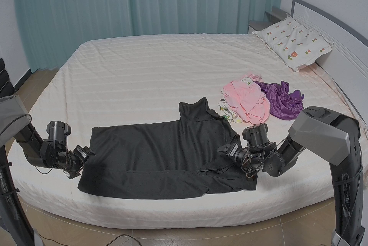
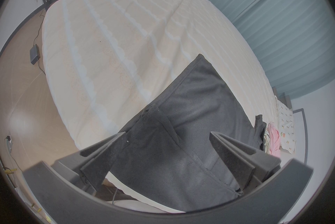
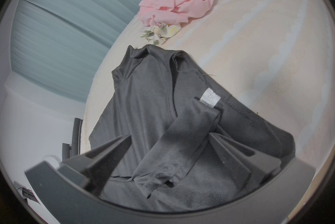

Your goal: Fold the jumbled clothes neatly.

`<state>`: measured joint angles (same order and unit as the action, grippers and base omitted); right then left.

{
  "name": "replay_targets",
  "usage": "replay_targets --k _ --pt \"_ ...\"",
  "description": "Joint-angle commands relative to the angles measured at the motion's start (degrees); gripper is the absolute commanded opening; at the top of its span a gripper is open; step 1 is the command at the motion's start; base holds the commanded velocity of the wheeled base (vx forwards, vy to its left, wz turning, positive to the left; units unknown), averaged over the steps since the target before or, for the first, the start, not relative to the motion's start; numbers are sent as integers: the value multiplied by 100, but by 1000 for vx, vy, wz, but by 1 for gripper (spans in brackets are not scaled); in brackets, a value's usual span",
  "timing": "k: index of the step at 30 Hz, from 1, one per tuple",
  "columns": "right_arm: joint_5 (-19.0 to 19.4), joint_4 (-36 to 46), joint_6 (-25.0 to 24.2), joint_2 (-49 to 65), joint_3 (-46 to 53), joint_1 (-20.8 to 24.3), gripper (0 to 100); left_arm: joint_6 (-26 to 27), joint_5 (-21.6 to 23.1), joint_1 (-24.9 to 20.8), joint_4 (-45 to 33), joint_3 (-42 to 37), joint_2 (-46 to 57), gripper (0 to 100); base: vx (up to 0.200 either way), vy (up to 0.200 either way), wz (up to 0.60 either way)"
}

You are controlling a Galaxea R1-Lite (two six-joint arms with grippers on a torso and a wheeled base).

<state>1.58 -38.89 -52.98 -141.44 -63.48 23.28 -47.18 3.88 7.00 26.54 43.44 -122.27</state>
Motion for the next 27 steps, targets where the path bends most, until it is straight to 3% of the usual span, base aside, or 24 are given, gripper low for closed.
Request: replay_targets --k 1,9,25,26,27 --pt "-123 153 7 -121 -156 45 0 -2 -1 3 0 -2 10 100 0 0 0" --pt "-352 162 -11 -42 -86 89 0 -2 -1 12 0 -2 2 100 0 0 0" --pt "-325 197 25 301 292 141 0 -2 8 3 9 -98 10 100 0 0 0" --pt "-325 197 25 186 248 133 100 -2 8 3 106 -125 10 100 0 0 0" --pt "-325 197 25 186 248 133 100 -2 8 3 115 -134 10 100 0 0 0"
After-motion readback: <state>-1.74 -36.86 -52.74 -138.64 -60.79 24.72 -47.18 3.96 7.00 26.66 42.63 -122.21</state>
